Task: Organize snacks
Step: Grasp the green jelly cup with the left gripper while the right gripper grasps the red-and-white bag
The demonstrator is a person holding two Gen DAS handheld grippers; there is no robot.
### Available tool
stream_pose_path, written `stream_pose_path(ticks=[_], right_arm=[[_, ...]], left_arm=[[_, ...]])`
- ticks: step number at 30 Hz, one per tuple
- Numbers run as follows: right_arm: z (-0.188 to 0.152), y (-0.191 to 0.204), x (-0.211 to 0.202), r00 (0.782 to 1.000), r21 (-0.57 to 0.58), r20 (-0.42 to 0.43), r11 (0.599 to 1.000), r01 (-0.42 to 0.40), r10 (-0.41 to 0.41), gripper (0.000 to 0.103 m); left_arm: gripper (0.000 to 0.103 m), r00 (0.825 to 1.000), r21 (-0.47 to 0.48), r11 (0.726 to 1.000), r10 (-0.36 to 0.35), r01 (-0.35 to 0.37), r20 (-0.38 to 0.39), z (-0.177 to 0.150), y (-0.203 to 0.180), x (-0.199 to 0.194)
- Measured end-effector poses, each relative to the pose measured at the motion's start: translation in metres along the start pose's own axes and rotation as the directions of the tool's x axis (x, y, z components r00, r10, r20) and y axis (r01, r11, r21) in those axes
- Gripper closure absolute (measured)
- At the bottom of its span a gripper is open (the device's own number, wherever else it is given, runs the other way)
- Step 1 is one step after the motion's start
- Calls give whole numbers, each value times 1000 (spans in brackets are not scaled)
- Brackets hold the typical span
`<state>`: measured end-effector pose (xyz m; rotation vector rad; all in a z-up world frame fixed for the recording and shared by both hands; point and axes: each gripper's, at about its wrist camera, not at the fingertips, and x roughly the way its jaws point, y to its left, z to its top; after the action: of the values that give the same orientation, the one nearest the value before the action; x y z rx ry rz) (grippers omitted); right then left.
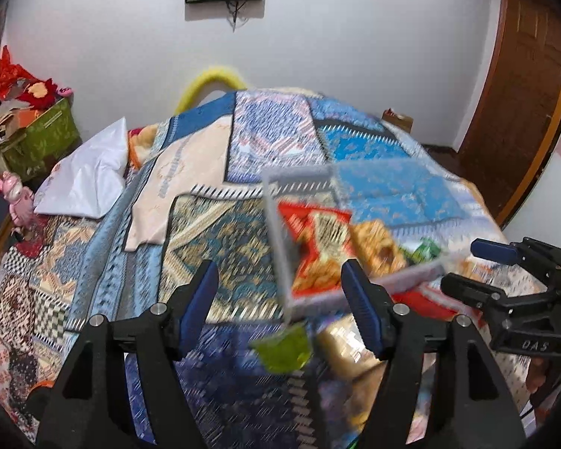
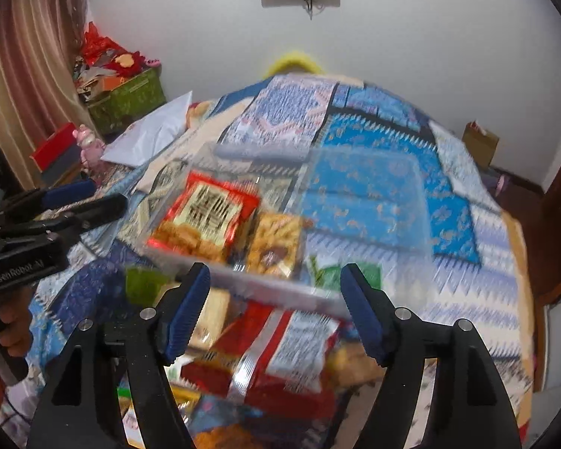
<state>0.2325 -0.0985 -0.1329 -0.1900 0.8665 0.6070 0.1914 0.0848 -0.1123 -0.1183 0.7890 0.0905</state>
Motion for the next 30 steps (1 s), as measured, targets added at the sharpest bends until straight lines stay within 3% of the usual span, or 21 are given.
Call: stream_pose_path(ticks=[9,14,24,30], right_arm=[[-32,2,13,996,-6,-92,1000,12,-12,34],[-44,-5,7,994,5,-101,999,39,-39,25],[-46,-14,23,989,79,-144,997,-26,37,19],[-45,-5,37,985,56,-170,998,-15,25,19]], left_arm=[[35,994,-47,999,7,-12,-108,-46,24,14],[35,991,-64,998,-23,15,-135,-62,25,22],[35,982,-98,994,-71,54,-177,-66,17,49],[35,981,-116,992,-72,52,-181,-60,15,62]])
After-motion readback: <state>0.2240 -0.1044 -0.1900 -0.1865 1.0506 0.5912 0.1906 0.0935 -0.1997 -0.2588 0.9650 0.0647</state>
